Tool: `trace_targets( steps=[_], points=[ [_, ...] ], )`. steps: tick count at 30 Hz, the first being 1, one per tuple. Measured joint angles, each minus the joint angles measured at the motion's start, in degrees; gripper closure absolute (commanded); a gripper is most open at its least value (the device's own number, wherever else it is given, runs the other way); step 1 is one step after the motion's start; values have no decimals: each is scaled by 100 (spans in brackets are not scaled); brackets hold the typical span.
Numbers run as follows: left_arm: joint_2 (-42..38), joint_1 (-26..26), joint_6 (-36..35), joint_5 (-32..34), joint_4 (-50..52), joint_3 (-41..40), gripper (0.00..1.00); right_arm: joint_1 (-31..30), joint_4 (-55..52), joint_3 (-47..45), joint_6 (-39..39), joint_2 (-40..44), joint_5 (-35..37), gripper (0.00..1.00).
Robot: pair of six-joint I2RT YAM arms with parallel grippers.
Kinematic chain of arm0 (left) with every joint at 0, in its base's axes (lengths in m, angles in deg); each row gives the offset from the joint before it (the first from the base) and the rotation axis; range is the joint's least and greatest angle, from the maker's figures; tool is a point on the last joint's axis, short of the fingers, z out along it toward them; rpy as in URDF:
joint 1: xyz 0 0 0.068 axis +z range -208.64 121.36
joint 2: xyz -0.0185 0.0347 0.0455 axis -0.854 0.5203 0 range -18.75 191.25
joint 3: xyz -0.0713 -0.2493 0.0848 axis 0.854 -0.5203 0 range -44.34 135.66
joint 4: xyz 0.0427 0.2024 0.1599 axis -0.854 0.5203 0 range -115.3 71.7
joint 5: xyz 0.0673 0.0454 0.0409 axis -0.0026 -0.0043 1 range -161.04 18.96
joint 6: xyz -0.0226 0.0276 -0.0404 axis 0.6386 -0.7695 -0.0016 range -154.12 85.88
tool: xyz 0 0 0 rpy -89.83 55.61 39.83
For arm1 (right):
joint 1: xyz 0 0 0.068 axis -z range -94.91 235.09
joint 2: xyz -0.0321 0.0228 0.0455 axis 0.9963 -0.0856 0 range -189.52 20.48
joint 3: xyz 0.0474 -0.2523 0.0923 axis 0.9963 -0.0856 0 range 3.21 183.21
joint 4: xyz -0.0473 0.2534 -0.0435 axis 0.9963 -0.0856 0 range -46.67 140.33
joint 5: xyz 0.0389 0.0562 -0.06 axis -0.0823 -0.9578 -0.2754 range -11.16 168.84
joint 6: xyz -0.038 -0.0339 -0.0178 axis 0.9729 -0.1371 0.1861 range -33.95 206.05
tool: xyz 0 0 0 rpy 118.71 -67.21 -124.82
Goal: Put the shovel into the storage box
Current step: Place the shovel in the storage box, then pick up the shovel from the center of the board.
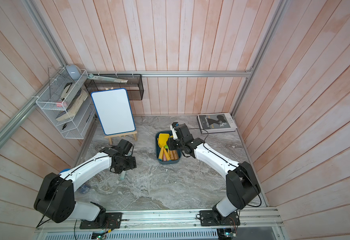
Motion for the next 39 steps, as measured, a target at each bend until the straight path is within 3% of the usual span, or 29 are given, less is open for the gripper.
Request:
trace_targets(
  steps=[18, 24, 27, 39],
  points=[
    [28, 0, 52, 361, 92, -365, 21, -286, 61, -382, -245, 173, 66, 62],
    [297, 0, 52, 387, -52, -496, 27, -293, 120, -463, -306, 173, 68, 63],
    [439, 0, 72, 389, -131, -579, 33, -293, 140, -463, -323, 173, 68, 63],
    [492, 0, 116, 389, -356, -638, 75, -308, 173, -588, -345, 173, 85, 63]
  ],
)
